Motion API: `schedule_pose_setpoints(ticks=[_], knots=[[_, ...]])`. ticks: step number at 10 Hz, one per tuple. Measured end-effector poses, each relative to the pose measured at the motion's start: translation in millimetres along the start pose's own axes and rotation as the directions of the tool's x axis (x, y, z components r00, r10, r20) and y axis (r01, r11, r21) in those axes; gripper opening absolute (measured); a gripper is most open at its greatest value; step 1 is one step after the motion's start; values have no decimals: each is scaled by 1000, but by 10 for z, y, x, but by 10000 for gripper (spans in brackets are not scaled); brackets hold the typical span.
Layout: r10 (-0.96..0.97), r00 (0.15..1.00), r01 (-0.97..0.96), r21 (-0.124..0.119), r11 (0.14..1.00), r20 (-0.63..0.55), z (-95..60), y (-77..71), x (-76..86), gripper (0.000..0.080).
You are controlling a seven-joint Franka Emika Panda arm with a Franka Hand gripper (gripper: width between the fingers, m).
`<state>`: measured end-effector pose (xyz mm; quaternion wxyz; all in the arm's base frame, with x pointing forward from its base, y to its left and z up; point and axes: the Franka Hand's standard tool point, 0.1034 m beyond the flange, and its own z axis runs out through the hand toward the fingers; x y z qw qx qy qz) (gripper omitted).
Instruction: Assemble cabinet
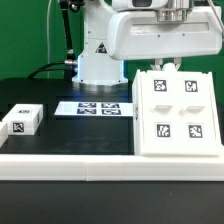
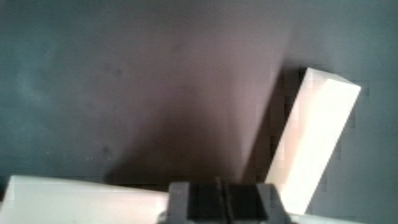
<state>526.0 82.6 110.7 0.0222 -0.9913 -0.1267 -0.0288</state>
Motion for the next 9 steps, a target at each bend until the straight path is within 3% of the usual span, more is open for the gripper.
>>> schedule_pose_setpoints(ticks=[3,5,7,9], knots=[[-5,1000,5,-1,1000,1,20,9,-18,2],[-27,1000,27,-5,1000,1,66,104,-105,2],[-28,1000,28,-6,1000,-3,-14,165,-79,2],[-22,1000,22,0,1000,18,-86,130,-45,2]])
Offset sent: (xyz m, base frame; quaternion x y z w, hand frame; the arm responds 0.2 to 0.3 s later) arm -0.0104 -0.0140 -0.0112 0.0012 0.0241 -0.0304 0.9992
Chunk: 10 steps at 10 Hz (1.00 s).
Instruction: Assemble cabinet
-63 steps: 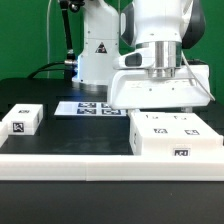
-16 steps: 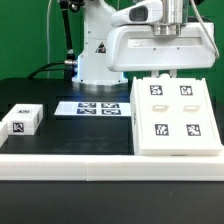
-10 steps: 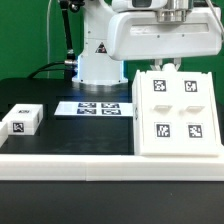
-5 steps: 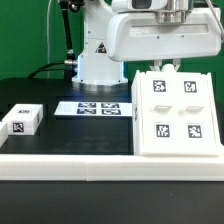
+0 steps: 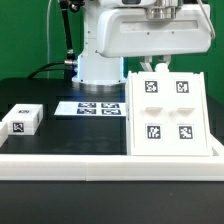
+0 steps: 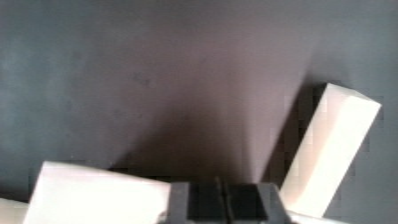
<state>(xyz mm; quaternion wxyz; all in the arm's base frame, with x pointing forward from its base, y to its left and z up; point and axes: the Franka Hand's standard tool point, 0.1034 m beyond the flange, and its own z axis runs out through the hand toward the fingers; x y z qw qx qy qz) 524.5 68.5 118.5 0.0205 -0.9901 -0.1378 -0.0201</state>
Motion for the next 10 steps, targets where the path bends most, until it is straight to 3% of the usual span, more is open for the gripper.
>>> schedule_pose_setpoints(ticks=[6,9,10], knots=[[-5,1000,5,5,1000,14,-24,2,33,2],[-15,999,14,10,1000,29,-154,14,198,2],[-14,999,14,10,1000,30,-132,18,216,2]])
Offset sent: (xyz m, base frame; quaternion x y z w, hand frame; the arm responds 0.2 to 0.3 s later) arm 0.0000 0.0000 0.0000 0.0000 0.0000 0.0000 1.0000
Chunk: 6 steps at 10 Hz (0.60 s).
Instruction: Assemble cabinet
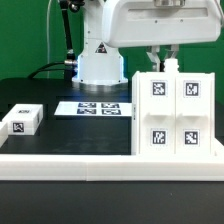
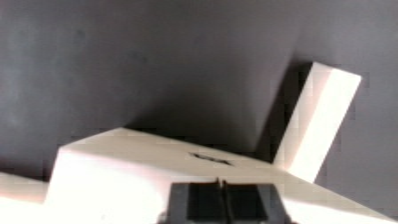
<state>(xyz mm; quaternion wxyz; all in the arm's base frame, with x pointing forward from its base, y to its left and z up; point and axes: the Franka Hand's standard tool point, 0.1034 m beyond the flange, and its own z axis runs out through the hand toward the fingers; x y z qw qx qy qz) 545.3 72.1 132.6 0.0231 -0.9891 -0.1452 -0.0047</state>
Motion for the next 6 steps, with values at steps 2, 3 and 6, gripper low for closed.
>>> schedule_pose_setpoints(ticks=[2,3,6], knots=[[0,1000,0,0,1000,1,5,0,-5,2],[0,1000,0,0,1000,2,7,0,-6,2],[1,1000,-1,0,1000,2,8,0,-6,183]])
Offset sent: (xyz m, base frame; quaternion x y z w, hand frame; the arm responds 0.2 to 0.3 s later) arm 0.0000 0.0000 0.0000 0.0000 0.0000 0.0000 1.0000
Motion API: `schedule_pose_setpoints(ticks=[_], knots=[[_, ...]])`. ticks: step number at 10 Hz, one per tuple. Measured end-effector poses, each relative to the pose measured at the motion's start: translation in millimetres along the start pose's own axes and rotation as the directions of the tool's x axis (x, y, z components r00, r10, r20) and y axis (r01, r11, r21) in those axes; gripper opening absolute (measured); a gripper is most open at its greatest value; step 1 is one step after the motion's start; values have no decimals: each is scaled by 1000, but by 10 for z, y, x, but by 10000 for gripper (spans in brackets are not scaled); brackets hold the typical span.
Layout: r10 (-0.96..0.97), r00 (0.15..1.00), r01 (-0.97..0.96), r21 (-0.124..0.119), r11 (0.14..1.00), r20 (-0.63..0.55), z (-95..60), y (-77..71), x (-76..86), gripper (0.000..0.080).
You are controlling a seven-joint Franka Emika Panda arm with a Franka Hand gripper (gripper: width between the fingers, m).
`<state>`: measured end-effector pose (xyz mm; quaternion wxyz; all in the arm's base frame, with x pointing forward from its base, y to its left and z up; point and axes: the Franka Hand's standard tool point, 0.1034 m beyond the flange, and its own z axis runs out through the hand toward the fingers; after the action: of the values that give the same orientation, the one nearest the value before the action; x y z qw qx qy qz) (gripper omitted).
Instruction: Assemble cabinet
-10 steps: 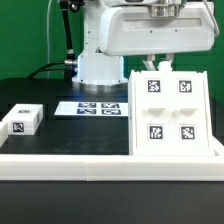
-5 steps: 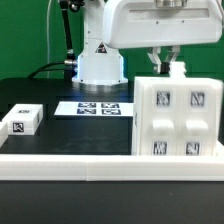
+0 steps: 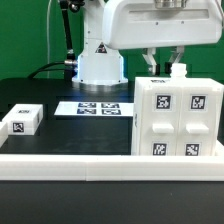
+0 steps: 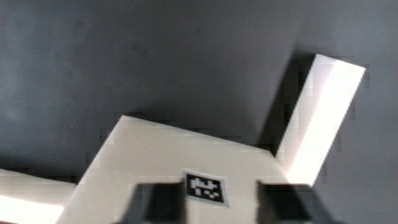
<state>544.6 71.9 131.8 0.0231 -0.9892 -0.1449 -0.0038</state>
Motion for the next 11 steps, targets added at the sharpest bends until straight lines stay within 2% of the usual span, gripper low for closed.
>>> schedule_pose_setpoints(ticks=[1,2,3,4,5,6,7,8,9,10,11], knots=[[0,1000,0,0,1000,0,0,0,0,371],[0,1000,0,0,1000,0,0,0,0,506],[0,1000,0,0,1000,0,0,0,0,506],[0,1000,0,0,1000,0,0,0,0,680],[0,1000,0,0,1000,0,0,0,0,680],[0,1000,0,0,1000,0,1,0,-1,774],[4,1000,-4,-1,1000,-2,6,2,-10,792],[60,998,-61,-9,998,-32,35,16,-112,792],[125,992,-125,-11,992,-34,93,19,-315,798],[188,982,-188,-10,982,-22,147,-12,-442,797],[220,975,-220,-9,975,-15,195,-48,-498,797]])
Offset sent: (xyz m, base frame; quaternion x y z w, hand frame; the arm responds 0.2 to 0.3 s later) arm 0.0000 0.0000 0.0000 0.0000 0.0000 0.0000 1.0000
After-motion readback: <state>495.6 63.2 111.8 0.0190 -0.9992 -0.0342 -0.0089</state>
